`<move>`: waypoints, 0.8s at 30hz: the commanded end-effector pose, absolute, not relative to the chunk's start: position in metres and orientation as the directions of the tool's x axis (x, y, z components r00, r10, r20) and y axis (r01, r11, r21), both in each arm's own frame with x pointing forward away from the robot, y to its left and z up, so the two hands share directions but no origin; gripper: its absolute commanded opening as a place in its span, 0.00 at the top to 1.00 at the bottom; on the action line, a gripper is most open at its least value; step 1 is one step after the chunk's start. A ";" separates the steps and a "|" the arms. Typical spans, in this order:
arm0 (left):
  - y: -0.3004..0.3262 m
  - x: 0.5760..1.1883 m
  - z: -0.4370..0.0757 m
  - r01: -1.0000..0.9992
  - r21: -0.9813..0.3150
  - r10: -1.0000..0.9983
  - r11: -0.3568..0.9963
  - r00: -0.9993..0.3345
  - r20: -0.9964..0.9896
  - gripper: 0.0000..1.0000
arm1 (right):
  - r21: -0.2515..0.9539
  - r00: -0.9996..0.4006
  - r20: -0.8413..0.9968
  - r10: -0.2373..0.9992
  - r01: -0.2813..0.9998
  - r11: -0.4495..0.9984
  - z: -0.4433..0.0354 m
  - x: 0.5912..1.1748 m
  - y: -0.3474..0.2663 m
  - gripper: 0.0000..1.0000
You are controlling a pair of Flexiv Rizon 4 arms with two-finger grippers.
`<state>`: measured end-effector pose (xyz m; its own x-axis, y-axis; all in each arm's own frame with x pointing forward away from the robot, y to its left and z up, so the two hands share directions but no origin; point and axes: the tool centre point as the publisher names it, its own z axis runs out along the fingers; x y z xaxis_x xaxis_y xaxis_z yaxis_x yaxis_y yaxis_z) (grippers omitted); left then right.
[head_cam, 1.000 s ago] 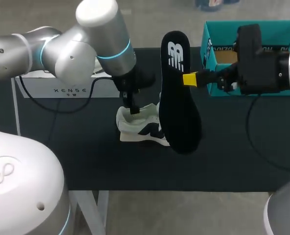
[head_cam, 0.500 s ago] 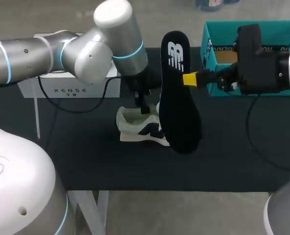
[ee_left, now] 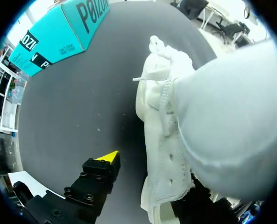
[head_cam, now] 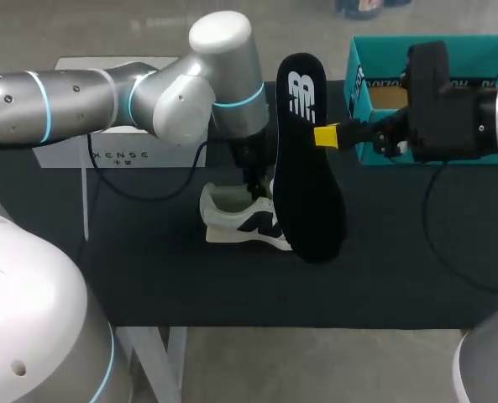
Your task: Take the shoe out of the shoebox, open the shoe tongue, remove and reinsert the insole, then place the shoe into the shoebox
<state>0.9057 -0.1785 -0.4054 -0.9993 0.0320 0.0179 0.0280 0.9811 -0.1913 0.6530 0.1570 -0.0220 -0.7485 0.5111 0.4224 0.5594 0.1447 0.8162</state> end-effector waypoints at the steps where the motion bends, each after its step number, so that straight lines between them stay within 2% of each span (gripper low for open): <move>1: -0.178 0.906 -0.406 0.030 -0.190 0.034 0.981 -0.999 0.020 1.00 | 0.815 -0.747 0.423 0.512 0.561 0.144 -0.023 0.654 0.160 1.00; 8: -0.178 0.906 -0.406 0.030 -0.190 0.034 0.981 -0.999 0.020 1.00 | 0.815 -0.747 0.423 0.512 0.561 0.144 -0.023 0.654 0.160 1.00; 12: -0.189 0.912 -0.393 0.270 -0.195 0.295 0.943 -0.949 0.111 1.00 | 0.815 -0.747 0.423 0.512 0.561 0.144 -0.023 0.654 0.160 1.00; 18: -0.203 0.921 -0.379 0.472 -0.312 0.536 0.824 -0.828 0.164 1.00 | 0.815 -0.747 0.423 0.512 0.561 0.144 -0.023 0.654 0.160 1.00; 21: -0.207 0.920 -0.373 0.472 -0.366 0.553 0.802 -0.819 0.155 1.00 | 0.815 -0.747 0.423 0.512 0.561 0.144 -0.023 0.654 0.160 1.00; 24: -0.207 0.920 -0.373 0.472 -0.366 0.553 0.802 -0.819 0.155 1.00 | 0.815 -0.747 0.423 0.512 0.561 0.144 -0.023 0.654 0.160 1.00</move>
